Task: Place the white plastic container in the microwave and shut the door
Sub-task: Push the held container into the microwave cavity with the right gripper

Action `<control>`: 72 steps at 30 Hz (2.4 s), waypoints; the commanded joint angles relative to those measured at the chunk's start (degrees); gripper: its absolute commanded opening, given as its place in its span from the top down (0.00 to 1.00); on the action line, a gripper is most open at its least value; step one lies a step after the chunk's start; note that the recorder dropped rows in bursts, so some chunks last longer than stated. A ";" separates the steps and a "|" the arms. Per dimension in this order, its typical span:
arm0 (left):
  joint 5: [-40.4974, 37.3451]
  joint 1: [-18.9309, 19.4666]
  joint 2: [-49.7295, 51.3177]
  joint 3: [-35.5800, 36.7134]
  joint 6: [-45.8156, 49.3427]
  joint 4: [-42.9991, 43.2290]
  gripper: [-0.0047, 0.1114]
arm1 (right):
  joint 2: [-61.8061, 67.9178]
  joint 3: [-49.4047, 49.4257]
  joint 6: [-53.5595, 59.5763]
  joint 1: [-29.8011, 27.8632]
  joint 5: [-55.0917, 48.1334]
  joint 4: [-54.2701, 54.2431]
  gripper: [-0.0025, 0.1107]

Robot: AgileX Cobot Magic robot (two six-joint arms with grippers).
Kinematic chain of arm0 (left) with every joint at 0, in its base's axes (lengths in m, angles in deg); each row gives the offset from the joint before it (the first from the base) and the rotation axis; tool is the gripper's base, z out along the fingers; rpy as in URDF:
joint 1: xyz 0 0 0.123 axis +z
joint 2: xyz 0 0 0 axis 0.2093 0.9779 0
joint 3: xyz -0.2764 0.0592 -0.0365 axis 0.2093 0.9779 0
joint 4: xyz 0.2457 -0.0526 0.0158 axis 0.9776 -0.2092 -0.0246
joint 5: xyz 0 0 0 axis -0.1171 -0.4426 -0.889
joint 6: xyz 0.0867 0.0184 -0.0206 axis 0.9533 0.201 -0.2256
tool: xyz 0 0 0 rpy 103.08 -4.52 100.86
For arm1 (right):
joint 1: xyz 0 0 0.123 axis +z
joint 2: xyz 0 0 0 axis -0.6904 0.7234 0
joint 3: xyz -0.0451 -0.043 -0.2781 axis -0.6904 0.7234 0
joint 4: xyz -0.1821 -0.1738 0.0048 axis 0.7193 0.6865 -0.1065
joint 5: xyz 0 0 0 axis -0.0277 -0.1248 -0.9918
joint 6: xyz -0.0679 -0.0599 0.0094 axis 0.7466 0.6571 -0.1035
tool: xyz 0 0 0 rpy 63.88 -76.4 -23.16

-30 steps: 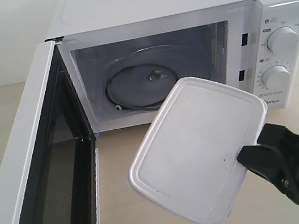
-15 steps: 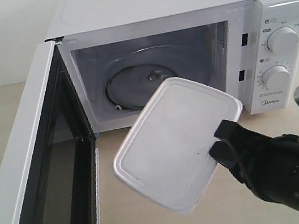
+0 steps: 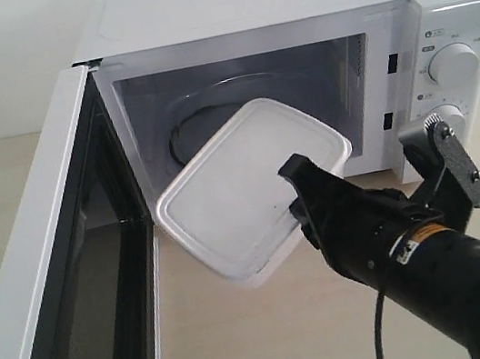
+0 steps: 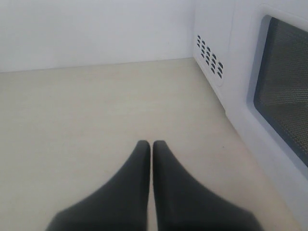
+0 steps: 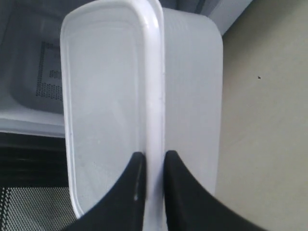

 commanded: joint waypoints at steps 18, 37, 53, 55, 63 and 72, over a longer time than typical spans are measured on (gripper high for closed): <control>-0.03 0.24 -0.12 0.22 0.18 -0.50 0.93 | 9.18 -11.41 0.82 -4.32 3.20 -6.28 0.98; -0.03 0.24 -0.12 0.22 0.18 -0.50 0.93 | 15.30 -20.53 -4.42 -4.82 5.93 -8.32 0.98; -0.03 0.24 -0.12 0.22 0.18 -0.50 0.93 | 20.01 -25.26 -4.91 -8.74 5.65 -5.34 0.98; -0.03 0.24 -0.12 0.22 0.18 -0.50 0.93 | 20.64 -26.48 -4.91 -8.87 5.50 -4.92 0.98; -0.03 0.24 -0.12 0.22 0.18 -0.50 0.93 | 24.43 -30.41 -5.28 -9.98 4.61 -4.40 0.98; -0.03 0.24 -0.12 0.22 0.18 -0.50 0.93 | 25.16 -31.04 -5.59 -11.54 5.11 -4.78 0.98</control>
